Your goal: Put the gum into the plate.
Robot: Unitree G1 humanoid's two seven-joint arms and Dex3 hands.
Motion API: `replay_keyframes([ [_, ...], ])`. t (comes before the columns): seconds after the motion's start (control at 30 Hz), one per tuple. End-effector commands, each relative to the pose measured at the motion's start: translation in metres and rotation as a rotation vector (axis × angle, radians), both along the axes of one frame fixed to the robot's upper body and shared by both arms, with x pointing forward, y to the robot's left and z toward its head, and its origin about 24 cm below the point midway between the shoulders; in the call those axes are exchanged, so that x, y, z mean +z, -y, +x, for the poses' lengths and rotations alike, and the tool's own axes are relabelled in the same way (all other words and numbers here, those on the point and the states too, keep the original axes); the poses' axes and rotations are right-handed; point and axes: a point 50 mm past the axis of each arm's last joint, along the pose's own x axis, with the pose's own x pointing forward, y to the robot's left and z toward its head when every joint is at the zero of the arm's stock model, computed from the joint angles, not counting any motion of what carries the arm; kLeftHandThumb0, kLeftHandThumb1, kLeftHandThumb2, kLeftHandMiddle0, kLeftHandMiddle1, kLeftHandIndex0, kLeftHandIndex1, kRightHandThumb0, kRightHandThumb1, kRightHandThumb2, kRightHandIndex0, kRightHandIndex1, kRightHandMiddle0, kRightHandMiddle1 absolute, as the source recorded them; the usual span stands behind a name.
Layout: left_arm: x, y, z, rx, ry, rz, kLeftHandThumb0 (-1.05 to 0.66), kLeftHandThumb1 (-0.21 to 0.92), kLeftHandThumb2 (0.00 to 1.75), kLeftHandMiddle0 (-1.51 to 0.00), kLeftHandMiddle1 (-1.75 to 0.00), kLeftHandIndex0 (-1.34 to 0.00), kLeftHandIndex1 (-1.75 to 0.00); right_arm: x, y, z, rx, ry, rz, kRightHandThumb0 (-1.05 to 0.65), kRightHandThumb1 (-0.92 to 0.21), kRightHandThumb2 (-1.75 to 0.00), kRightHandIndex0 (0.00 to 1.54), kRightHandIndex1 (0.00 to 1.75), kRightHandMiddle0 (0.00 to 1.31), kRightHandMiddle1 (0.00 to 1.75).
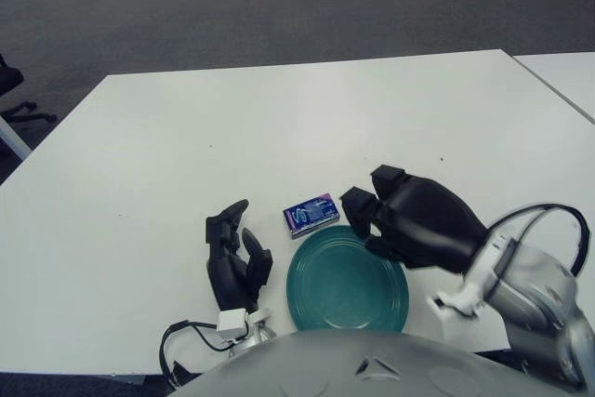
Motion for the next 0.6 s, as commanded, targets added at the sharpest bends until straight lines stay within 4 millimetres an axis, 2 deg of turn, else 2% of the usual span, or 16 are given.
replay_keyframes([
  [0.0, 0.015, 0.033, 0.017, 0.011, 0.065, -0.131, -0.86, 0.92, 0.79, -0.19, -0.79, -0.29, -1.25, -0.009, -0.001, 0.014, -0.026, -0.008, -0.024, -0.36, -0.92, -0.53, 0.22, 1.23, 0.19, 1.75],
  [0.03, 0.015, 0.033, 0.017, 0.012, 0.067, -0.13, -0.86, 0.92, 0.8, -0.19, -0.79, -0.28, -1.25, -0.012, -0.001, 0.015, -0.029, -0.01, -0.028, -0.36, -0.92, -0.53, 0.22, 1.19, 0.19, 1.75],
  [0.07, 0.015, 0.034, 0.017, 0.01, 0.069, -0.128, -0.86, 0.92, 0.8, -0.18, -0.8, -0.28, -1.26, -0.018, -0.002, 0.018, -0.036, -0.011, -0.039, -0.41, -0.92, -0.55, 0.21, 1.16, 0.15, 1.62],
  [0.1, 0.016, 0.035, 0.016, 0.008, 0.071, -0.127, -0.85, 0.92, 0.8, -0.17, -0.81, -0.27, -1.26, -0.023, -0.003, 0.02, -0.04, -0.012, -0.046, -0.51, -0.92, -0.58, 0.21, 1.02, 0.1, 1.32],
  [0.13, 0.016, 0.036, 0.016, 0.006, 0.072, -0.125, -0.85, 0.92, 0.81, -0.16, -0.81, -0.26, -1.26, -0.025, -0.005, 0.021, -0.043, -0.009, -0.054, -0.57, -0.92, -0.6, 0.21, 0.91, 0.06, 1.13],
  [0.17, 0.017, 0.036, 0.015, 0.004, 0.072, -0.124, -0.85, 0.92, 0.81, -0.16, -0.82, -0.25, -1.26, -0.026, -0.005, 0.021, -0.045, -0.005, -0.058, -0.61, -0.92, -0.62, 0.22, 0.82, 0.04, 0.99],
  [0.23, 0.017, 0.038, 0.015, -0.002, 0.071, -0.123, -0.85, 0.92, 0.82, -0.15, -0.82, -0.24, -1.26, -0.026, -0.006, 0.021, -0.047, 0.006, -0.063, -0.65, -0.92, -0.64, 0.23, 0.7, 0.02, 0.85],
  [0.43, 0.02, 0.041, 0.014, -0.019, 0.078, -0.12, -0.84, 0.92, 0.83, -0.16, -0.83, -0.22, -1.24, -0.03, -0.012, 0.022, -0.046, 0.02, -0.087, -0.73, -0.92, -0.7, 0.27, 0.44, 0.0, 0.66],
  [0.57, 0.021, 0.043, 0.014, -0.02, 0.082, -0.126, -0.83, 0.92, 0.83, -0.15, -0.88, -0.21, -1.25, -0.031, -0.014, 0.023, -0.046, 0.022, -0.099, -0.75, -0.92, -0.75, 0.31, 0.37, 0.0, 0.61],
])
